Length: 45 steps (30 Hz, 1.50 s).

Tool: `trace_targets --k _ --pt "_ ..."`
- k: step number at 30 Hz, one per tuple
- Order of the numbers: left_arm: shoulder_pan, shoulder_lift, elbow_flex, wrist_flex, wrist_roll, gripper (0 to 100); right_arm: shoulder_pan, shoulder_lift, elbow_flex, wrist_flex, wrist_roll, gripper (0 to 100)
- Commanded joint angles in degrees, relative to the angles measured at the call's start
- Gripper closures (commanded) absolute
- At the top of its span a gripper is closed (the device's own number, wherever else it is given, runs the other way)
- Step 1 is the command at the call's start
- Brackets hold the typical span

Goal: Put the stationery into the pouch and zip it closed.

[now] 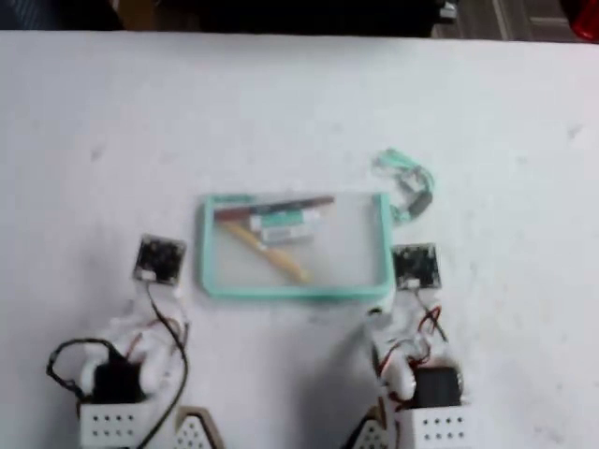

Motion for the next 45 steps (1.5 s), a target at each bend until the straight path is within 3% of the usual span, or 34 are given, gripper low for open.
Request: trace_targets --k 1,9,14,45 --pt "-0.22 -0.40 -0.18 0.26 0.53 98 -0.57 -0.13 0.53 0.31 0.70 92.1" --pt "3.47 -0.40 -0.18 0.26 0.53 98 0.48 -0.13 0.53 0.31 0.79 92.1" --pt "3.47 -0.40 -0.18 0.26 0.70 98 0.57 -0.13 0.53 0.40 5.98 92.1" --pt "3.74 -0.40 -0.18 0.26 0.62 98 -0.22 -0.13 0.53 0.40 6.33 92.1"
